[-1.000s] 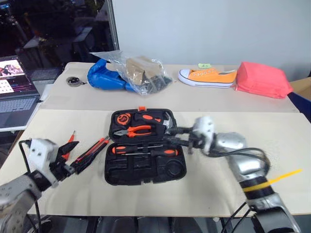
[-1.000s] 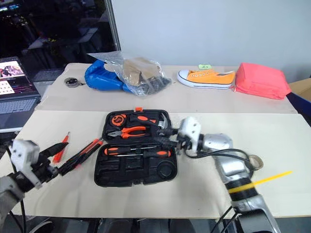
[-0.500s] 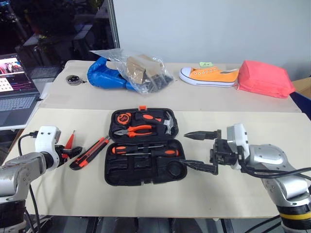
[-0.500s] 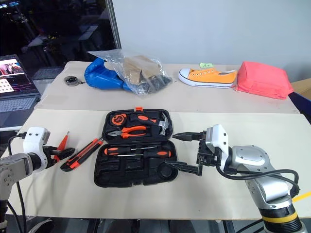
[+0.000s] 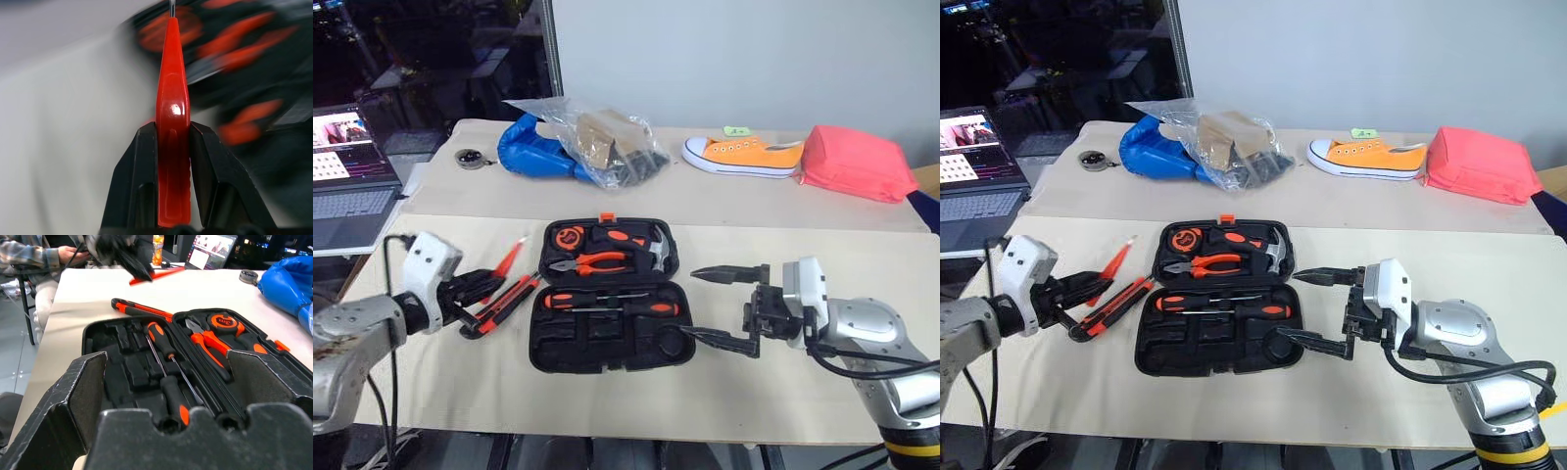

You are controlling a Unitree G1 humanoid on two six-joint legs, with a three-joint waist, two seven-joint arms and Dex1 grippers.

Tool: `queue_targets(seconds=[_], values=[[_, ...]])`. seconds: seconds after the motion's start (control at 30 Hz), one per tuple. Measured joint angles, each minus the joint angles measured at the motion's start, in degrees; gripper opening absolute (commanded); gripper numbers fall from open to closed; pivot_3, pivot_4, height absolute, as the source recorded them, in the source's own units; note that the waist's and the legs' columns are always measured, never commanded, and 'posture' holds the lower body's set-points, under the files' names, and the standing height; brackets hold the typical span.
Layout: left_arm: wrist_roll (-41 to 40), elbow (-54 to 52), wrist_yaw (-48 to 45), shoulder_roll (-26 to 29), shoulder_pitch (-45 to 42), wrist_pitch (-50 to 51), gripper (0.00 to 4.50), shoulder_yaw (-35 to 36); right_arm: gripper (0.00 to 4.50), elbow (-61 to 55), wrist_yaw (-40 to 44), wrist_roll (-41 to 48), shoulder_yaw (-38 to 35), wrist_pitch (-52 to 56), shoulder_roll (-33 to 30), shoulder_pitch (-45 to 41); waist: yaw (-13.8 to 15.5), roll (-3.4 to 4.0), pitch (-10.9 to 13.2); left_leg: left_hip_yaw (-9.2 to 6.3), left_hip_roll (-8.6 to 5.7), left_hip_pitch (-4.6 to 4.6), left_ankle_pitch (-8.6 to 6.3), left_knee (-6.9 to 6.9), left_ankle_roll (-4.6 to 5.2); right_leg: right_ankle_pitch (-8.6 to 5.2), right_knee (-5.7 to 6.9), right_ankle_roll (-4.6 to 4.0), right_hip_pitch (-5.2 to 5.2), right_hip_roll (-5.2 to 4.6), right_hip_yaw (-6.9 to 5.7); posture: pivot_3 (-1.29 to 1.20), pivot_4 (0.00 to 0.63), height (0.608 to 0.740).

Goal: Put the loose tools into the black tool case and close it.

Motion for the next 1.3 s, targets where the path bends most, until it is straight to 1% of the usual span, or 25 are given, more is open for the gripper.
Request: queue_targets(seconds=[0.07,0.13,0.3,0.47,0.77,1.03,1.13,1.2,1.23,1.27,1.3], values=[[2.02,-0.97,-4.98,3.08,-2.09,-3.13,0.77,-6.88,4.5,-0.08,0.18,0.04,-1.54,0.0,-0.76,1.18,0.2,0.08,0.03,0.22,-0.07,0.01,0.01,0.03,0.01,0.0,0.01,0.0,0.01,0.09,0.01,0.0,0.15,0.74],[5.2,-0.35,-8.01,3.97,-4.64,-6.11,0.77,-13.67,4.5,-0.33,0.35,0.1,-2.64,0.01,-1.65,2.67,0.29,0.08,0.03,0.4,-0.08,0.0,0.01,0.08,0.01,-0.01,0.01,0.0,0.03,0.21,0.01,0.0,0.15,0.74],[11.99,4.29,-11.11,3.07,-11.86,-10.13,0.77,-25.07,4.5,-2.1,0.61,0.08,-5.1,0.02,-2.74,7.28,0.35,0.07,0.03,0.4,0.05,-0.07,0.01,0.17,0.02,0.0,0.01,-0.01,0.01,0.52,0.1,0.0,0.15,0.74],[17.5,6.7,-12.02,0.88,-16.91,-10.88,0.77,-32.96,4.5,-3.91,-0.31,0.08,-6.82,0.02,-2.78,10.23,0.12,0.05,0.04,0.4,0.14,-0.06,0.0,0.22,0.03,0.01,0.05,-0.03,-0.01,0.72,0.22,0.0,0.15,0.74],[24.51,8.96,-14.58,1.24,-19.31,-15.03,0.77,-37.07,4.5,-5.26,-1.66,0.07,-6.94,0.02,-2.78,11.09,0.1,0.11,0.01,0.45,0.16,0.24,0.01,0.3,0.03,0.01,0.13,-0.01,0.21,0.79,0.36,0.0,0.15,0.74],[26.63,10.06,-16.62,1.69,-19.4,-15.73,0.77,-36.98,4.5,-5.26,-1.74,0.06,-6.93,0.03,-2.78,11.27,0.08,0.17,-0.03,0.5,0.18,0.59,0.01,0.29,0.03,-0.02,0.12,0.04,0.56,0.8,0.39,0.0,0.15,0.74],[26.78,10.44,-16.91,1.65,-19.4,-15.64,0.77,-36.94,4.5,-5.26,-1.75,0.05,-6.88,0.03,-2.78,11.26,0.06,0.17,-0.03,0.53,0.19,0.79,0.0,0.28,0.03,-0.19,0.11,0.33,0.77,0.8,0.42,0.0,0.15,0.74],[26.56,10.72,-16.98,1.06,-19.4,-14.7,1.5,-36.49,4.5,-5.26,-1.74,0.05,-6.88,0.03,-2.78,11.26,0.06,0.17,-0.03,0.57,0.2,0.85,0.0,0.28,0.03,-0.21,0.12,0.35,0.82,0.79,0.45,0.0,0.15,0.74],[26.58,11.13,-16.92,0.83,-19.29,-14.37,1.66,-36.52,4.5,-5.27,-1.73,0.05,-6.87,0.03,-2.78,11.24,0.07,0.17,-0.03,0.57,0.2,0.85,0.01,0.29,0.03,-0.21,0.12,0.36,0.81,0.79,0.46,0.0,0.15,0.74],[26.55,11.63,-16.67,0.43,-19.2,-14.22,2.04,-36.22,4.5,-5.25,-1.72,0.03,-6.87,0.03,-2.78,11.27,0.08,0.16,-0.02,0.58,0.2,0.84,0.01,0.3,0.03,-0.21,0.12,0.36,0.8,0.8,0.47,0.0,0.15,0.74],[26.56,11.81,-16.51,0.2,-19.19,-14.34,2.04,-35.73,4.5,-5.29,-1.71,0.03,-6.86,0.03,-2.79,11.27,0.09,0.16,-0.03,0.57,0.21,0.84,0.01,0.31,0.03,-0.21,0.11,0.36,0.81,0.8,0.46,0.0,0.15,0.74]])
